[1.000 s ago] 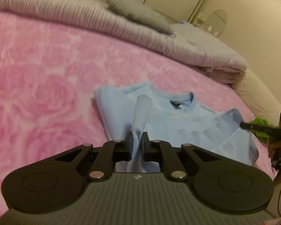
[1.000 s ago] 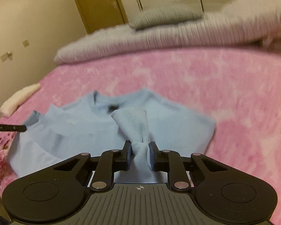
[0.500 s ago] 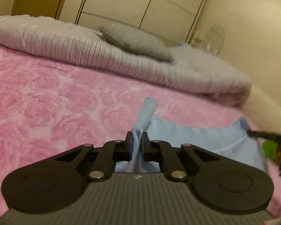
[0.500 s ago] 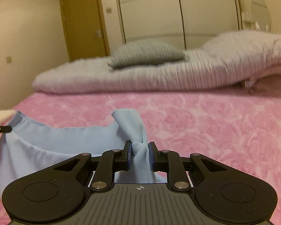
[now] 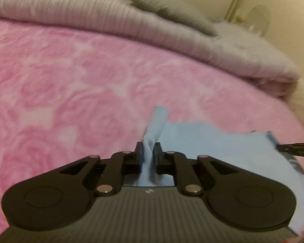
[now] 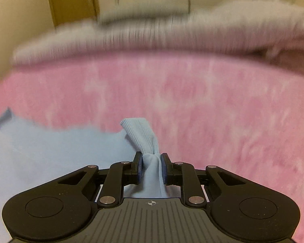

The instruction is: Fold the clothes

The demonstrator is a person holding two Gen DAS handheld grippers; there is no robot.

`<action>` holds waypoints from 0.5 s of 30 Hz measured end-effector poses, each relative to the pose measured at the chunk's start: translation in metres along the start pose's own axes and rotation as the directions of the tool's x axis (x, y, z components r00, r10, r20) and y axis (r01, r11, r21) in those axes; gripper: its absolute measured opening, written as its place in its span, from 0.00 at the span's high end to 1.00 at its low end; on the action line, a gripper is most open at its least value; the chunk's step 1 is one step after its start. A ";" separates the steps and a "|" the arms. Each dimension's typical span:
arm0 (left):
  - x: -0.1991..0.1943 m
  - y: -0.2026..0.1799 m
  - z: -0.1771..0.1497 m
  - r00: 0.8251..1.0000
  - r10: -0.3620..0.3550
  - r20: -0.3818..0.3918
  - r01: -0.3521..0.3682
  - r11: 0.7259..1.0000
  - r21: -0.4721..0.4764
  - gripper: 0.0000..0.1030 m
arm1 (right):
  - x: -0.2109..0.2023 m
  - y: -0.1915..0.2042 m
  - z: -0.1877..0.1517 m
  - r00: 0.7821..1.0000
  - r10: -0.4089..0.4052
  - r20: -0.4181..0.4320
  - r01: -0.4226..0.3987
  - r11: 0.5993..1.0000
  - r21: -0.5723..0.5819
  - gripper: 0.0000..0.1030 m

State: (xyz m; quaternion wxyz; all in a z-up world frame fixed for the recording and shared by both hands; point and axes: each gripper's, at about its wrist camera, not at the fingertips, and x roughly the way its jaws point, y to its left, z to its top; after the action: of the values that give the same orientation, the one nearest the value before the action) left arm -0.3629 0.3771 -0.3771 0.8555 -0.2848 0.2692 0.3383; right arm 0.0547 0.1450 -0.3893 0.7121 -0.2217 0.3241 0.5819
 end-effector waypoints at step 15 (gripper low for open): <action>-0.154 -0.026 -0.044 0.995 0.034 0.098 -0.032 0.999 -0.023 0.81 | -0.141 0.009 -0.037 0.975 -0.179 0.133 0.164 0.980 0.116 0.60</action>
State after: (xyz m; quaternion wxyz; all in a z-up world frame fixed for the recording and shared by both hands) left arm -0.4518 0.2663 -0.2986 0.8591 -0.2722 0.2277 0.3689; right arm 0.0224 0.0251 -0.3129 0.7916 -0.1696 0.2820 0.5149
